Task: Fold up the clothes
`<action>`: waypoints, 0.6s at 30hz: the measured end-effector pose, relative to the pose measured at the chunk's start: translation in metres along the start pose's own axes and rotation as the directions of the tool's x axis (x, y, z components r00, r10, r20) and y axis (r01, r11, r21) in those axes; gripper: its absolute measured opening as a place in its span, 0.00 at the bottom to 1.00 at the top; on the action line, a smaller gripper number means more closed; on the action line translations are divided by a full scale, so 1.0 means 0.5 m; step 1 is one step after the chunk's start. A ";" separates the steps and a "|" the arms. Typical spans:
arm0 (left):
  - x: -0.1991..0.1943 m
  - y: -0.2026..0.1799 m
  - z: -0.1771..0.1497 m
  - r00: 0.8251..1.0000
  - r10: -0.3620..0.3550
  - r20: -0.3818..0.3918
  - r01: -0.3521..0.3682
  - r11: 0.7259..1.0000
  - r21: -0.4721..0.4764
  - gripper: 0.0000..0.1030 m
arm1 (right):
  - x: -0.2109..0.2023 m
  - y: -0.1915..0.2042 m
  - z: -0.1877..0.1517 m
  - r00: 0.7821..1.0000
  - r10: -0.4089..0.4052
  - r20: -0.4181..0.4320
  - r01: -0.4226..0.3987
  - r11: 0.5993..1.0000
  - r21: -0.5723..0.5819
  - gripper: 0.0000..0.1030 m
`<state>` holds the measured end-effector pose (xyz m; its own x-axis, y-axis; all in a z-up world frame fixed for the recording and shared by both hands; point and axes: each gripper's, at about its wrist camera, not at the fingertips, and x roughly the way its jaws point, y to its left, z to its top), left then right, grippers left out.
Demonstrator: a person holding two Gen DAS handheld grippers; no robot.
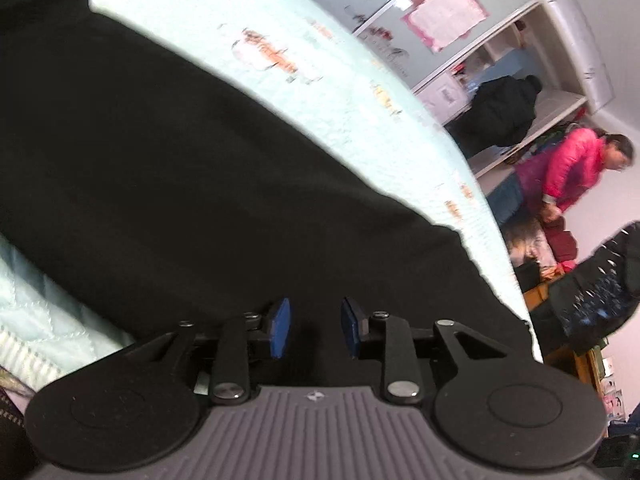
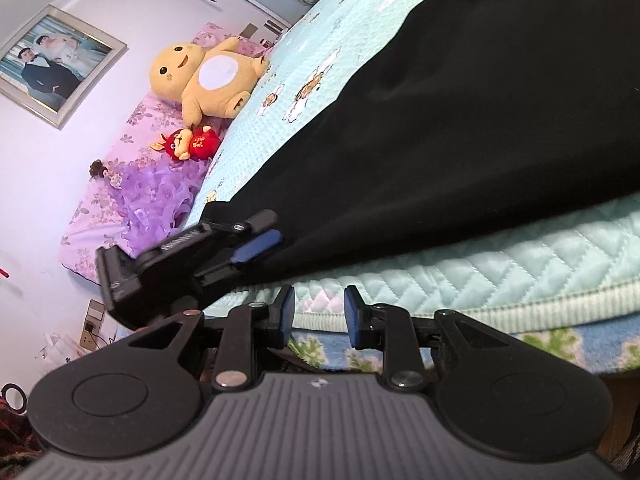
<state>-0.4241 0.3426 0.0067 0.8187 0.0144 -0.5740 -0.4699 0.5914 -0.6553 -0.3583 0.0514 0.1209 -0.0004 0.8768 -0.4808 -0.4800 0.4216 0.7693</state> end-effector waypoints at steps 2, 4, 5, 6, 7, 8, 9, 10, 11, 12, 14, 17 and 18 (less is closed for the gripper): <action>-0.002 -0.003 0.002 1.000 0.006 0.000 -0.006 1.000 0.008 0.26 | -0.005 0.010 -0.003 1.000 -0.004 0.003 0.004 1.000 -0.014 0.27; -0.007 -0.009 0.003 1.000 0.011 -0.002 -0.011 1.000 0.015 0.26 | -0.011 0.019 -0.006 1.000 -0.007 0.009 0.007 1.000 -0.028 0.27; -0.011 -0.013 0.003 1.000 0.009 -0.005 -0.009 1.000 0.017 0.26 | -0.017 0.023 -0.008 1.000 -0.010 0.012 0.010 0.999 -0.035 0.27; -0.015 -0.018 0.002 1.000 0.005 -0.008 -0.005 1.000 0.021 0.26 | -0.025 0.027 -0.011 1.000 -0.014 0.017 0.014 0.999 -0.042 0.27; -0.018 -0.027 -0.001 1.000 -0.004 -0.013 0.005 1.000 0.029 0.26 | -0.034 0.031 -0.013 1.000 -0.018 0.021 0.019 0.999 -0.048 0.27; -0.022 -0.037 -0.004 1.000 -0.018 -0.018 0.019 0.999 0.040 0.26 | -0.044 0.037 -0.016 0.999 -0.023 0.027 0.025 0.998 -0.060 0.27; -0.027 -0.048 -0.008 0.999 -0.031 -0.024 0.032 0.998 0.052 0.26 | -0.055 0.044 -0.018 0.999 -0.027 0.037 0.030 0.996 -0.079 0.27; -0.033 -0.057 -0.012 0.999 -0.043 -0.029 0.044 0.997 0.065 0.26 | -0.066 0.050 -0.019 0.998 -0.029 0.048 0.034 0.995 -0.097 0.27; -0.039 -0.066 -0.015 0.998 -0.053 -0.032 0.056 0.996 0.073 0.26 | -0.077 0.056 -0.021 0.998 -0.031 0.059 0.038 0.993 -0.115 0.27; -0.045 -0.072 -0.017 0.997 -0.064 -0.032 0.066 0.995 0.069 0.26 | -0.088 0.063 -0.022 0.997 -0.032 0.070 0.041 0.990 -0.133 0.27; -0.059 -0.077 -0.017 0.997 -0.070 -0.013 0.070 0.996 0.053 0.26 | -0.097 0.067 -0.022 0.996 -0.029 0.088 0.041 0.989 -0.142 0.27; -0.088 -0.065 -0.011 0.997 -0.059 0.045 0.058 0.998 0.015 0.29 | -0.087 0.068 -0.016 0.996 -0.026 0.090 0.038 0.989 -0.140 0.27; -0.103 -0.051 -0.006 0.996 -0.048 0.071 0.049 0.999 -0.006 0.29 | -0.077 0.067 -0.013 0.996 -0.027 0.083 0.039 0.990 -0.139 0.27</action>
<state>-0.4550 0.3244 0.0514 0.8619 0.0432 -0.5053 -0.4312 0.5869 -0.6853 -0.3800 0.0305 0.1625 0.0854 0.8812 -0.4649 -0.5967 0.4189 0.6844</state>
